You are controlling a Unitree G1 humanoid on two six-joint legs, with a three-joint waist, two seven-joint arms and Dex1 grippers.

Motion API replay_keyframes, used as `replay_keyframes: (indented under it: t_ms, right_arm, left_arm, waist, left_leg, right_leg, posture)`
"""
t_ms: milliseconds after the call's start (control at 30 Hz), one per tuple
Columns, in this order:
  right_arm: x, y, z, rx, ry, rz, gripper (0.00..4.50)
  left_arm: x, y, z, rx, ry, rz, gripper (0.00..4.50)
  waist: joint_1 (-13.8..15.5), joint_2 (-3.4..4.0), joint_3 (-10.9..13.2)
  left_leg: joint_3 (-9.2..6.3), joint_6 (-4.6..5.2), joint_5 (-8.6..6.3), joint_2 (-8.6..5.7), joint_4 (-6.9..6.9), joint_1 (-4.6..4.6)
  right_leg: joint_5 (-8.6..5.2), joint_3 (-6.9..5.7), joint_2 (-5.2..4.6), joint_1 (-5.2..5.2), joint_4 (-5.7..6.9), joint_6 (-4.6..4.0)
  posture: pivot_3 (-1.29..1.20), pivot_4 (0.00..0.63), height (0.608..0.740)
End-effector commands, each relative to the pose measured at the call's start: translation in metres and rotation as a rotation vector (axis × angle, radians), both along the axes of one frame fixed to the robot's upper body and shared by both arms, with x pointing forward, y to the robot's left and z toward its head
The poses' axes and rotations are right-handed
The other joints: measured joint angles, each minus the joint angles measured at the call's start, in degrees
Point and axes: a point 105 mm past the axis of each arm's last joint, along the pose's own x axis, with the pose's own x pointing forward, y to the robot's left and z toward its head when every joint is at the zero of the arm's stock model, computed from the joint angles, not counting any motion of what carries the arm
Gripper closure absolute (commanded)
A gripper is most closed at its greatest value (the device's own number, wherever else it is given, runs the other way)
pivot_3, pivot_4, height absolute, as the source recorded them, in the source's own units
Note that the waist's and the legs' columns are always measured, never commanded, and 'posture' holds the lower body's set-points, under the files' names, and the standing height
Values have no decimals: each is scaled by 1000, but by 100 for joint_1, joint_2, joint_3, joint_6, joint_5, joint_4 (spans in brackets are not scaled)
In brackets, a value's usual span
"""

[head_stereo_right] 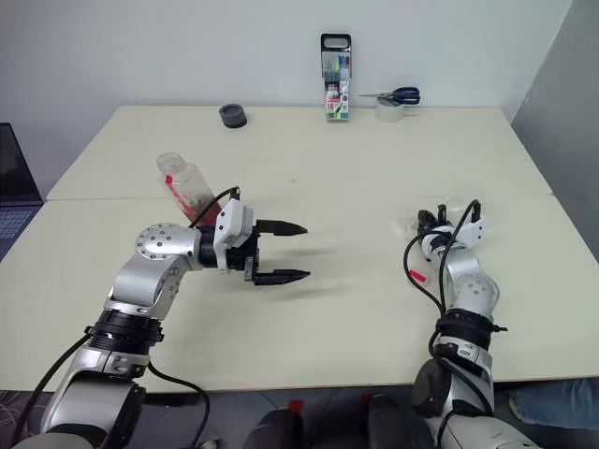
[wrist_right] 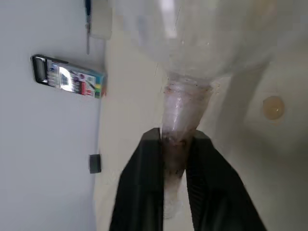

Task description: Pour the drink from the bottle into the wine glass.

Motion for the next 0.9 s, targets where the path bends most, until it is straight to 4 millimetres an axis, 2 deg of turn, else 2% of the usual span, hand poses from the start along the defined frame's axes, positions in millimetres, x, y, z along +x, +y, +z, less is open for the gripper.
replay_keyframes:
  t_ms: [33,100,167,267,333,500,667,800,900]
  right_arm:
    - [-3,2,22,-72,-83,18,4335]
    - [-4,6,28,-236,-116,32,4335]
    - [-5,15,30,-490,-152,67,4335]
    - [-8,26,14,-843,-169,118,4335]
    - [-12,33,3,-988,-189,155,4335]
    - [-23,45,-17,-1138,-214,214,4336]
    - [-34,52,-27,-1191,-229,240,4336]
    - [-32,55,-18,-1251,-295,209,4336]
    - [-27,73,6,-1283,-442,193,4336]
  left_arm:
    - [-1,-3,14,-7,-55,-13,0]
    - [-1,-3,15,-10,-53,-3,0]
    - [-1,-2,15,-11,-52,5,0]
    - [-2,-1,14,-9,-50,16,0]
    - [-2,-1,13,-10,-46,25,0]
    - [-4,2,10,-17,-26,56,0]
    - [-4,8,8,-65,6,139,0]
    - [-6,12,5,-96,17,213,0]
    - [-4,25,6,-126,12,326,0]
  waist:
    - [2,2,1]
    - [-4,7,4]
    - [-8,9,5]
    - [-23,10,5]
    - [-27,9,5]
    - [-26,6,3]
    - [-24,5,1]
    - [-22,4,0]
    - [-24,4,1]
  left_leg:
    - [0,0,0,-1,0,-1]
    - [1,0,0,-1,1,-2]
    - [3,0,0,-2,0,-3]
    - [2,0,0,-2,0,-3]
    - [1,0,0,0,0,-2]
    - [-3,0,0,1,3,-2]
    - [-6,0,0,3,2,-1]
    - [-6,-1,0,4,1,0]
    - [-2,-1,0,4,1,0]
  right_leg:
    - [0,0,0,0,0,0]
    - [0,2,0,0,-1,0]
    - [0,4,0,-3,-2,0]
    - [-1,4,1,-4,-3,1]
    - [-1,3,4,-4,-7,1]
    - [-1,2,3,2,-11,1]
    - [-1,-1,3,4,-12,1]
    - [-1,0,3,4,-15,1]
    - [-1,1,4,4,-18,1]
  posture:
    - [0,150,740]
    - [0,150,740]
    - [0,150,740]
    - [0,150,740]
    - [0,150,740]
    - [0,150,740]
    - [0,150,740]
    - [0,150,740]
    - [0,150,740]
